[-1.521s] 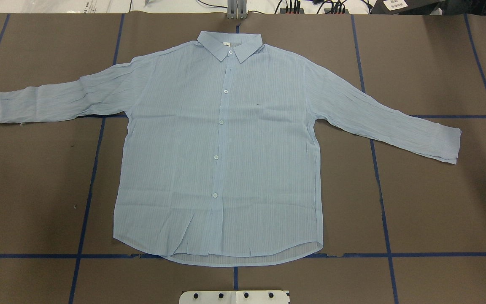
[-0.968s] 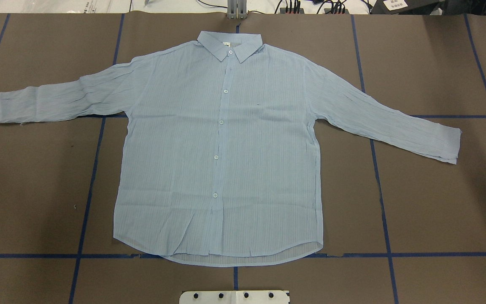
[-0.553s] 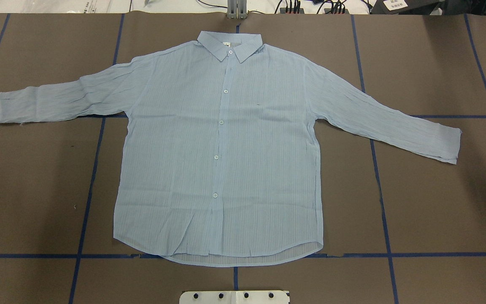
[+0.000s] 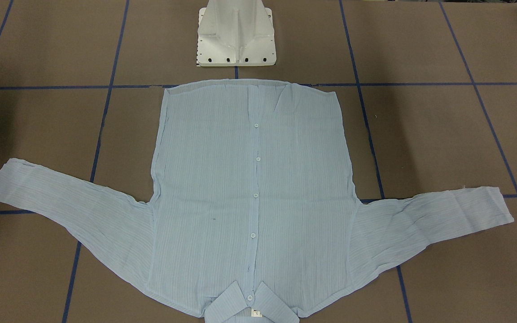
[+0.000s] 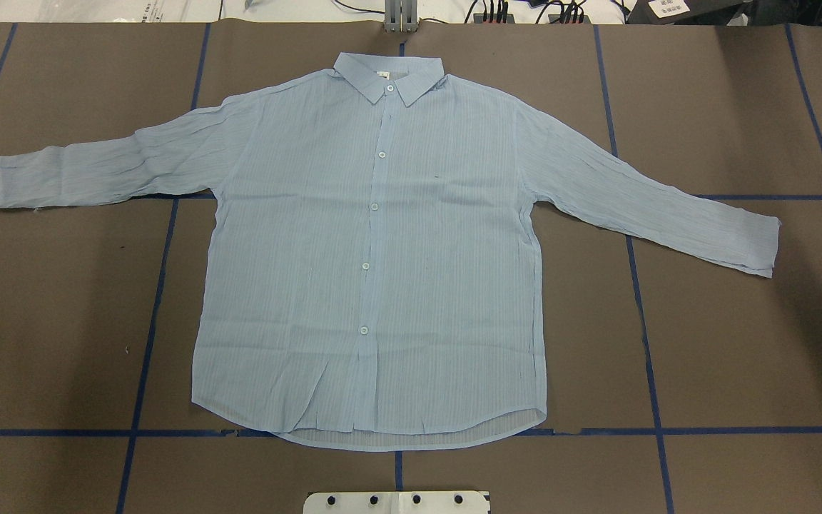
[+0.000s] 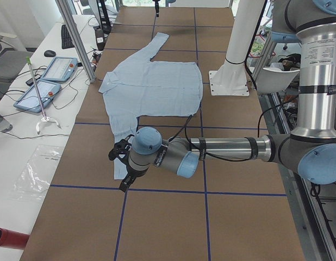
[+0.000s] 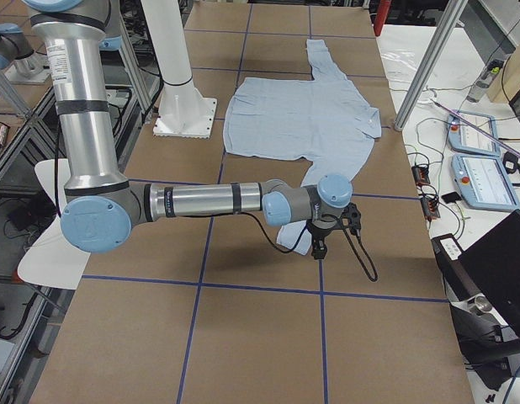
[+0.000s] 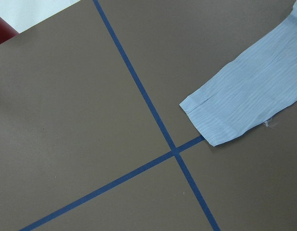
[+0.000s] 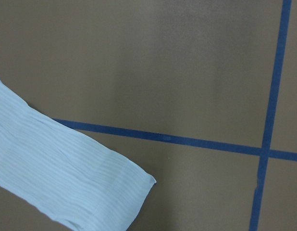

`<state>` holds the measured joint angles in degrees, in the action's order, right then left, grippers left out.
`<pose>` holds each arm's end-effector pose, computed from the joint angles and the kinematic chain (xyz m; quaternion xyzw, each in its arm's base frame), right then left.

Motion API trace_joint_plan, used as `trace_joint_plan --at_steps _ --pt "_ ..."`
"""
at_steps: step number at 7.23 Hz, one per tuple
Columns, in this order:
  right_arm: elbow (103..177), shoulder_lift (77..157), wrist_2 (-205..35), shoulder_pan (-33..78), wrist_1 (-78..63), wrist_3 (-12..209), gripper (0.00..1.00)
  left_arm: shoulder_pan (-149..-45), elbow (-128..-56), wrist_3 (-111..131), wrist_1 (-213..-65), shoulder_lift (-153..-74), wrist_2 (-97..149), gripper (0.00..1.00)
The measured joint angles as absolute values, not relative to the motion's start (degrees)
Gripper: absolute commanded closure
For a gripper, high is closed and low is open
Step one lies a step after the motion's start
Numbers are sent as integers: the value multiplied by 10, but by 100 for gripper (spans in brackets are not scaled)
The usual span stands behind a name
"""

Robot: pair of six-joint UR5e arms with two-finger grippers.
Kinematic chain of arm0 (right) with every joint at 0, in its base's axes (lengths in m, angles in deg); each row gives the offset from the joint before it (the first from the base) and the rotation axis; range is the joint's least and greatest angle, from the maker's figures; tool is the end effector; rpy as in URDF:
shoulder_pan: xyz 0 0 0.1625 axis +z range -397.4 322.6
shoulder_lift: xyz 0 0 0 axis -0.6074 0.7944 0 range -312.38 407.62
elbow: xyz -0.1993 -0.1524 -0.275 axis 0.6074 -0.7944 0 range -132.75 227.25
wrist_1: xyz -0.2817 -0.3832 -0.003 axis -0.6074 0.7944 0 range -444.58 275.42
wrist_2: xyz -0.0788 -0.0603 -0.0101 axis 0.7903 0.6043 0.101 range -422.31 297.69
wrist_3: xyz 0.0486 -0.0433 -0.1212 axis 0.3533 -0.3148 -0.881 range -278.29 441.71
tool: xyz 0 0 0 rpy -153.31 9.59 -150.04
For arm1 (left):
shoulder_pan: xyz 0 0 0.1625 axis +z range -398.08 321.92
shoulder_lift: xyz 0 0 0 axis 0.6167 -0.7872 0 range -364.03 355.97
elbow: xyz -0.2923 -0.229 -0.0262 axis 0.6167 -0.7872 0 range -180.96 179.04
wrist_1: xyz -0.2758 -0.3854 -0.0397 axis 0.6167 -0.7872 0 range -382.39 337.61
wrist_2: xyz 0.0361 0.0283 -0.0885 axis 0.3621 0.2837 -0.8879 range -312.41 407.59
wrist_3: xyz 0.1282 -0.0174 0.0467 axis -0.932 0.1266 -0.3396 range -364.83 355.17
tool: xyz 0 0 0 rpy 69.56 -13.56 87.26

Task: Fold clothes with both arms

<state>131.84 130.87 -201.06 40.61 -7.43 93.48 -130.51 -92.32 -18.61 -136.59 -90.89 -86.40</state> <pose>-0.0993 -0.6119 0.5849 0.0259 -0.4239 -0.0527 0.9038 -0.0618 -0.5637 0.6018 0.2303 0.3383 0.1624 0.8979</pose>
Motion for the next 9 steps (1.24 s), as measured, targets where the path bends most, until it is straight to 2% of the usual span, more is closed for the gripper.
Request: trace_joint_plan --at_steps 3,9 --pt "1251 1303 -2007 360 -210 1039 1 -1305 -920 -185 -1397 -908 -869 0" --pt "1200 1280 -1983 312 -226 1061 2 -1293 -911 -153 -1405 -909 -902 1"
